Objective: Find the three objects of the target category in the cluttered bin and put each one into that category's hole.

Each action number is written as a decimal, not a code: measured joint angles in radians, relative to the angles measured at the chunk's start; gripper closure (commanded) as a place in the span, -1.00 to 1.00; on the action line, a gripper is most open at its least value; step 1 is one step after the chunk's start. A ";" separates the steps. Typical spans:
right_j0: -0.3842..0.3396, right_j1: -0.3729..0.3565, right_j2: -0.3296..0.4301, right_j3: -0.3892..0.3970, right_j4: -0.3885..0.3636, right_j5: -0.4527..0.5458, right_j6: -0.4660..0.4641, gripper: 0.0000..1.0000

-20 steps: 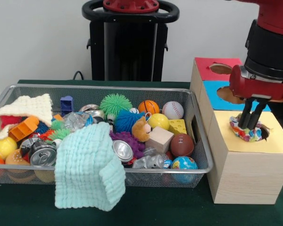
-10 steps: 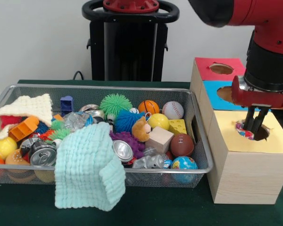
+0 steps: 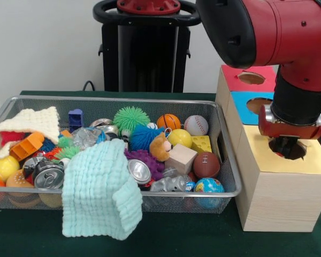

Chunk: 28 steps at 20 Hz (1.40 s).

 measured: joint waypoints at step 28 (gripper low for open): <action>-0.007 -0.124 0.009 0.037 0.007 0.059 0.000 1.00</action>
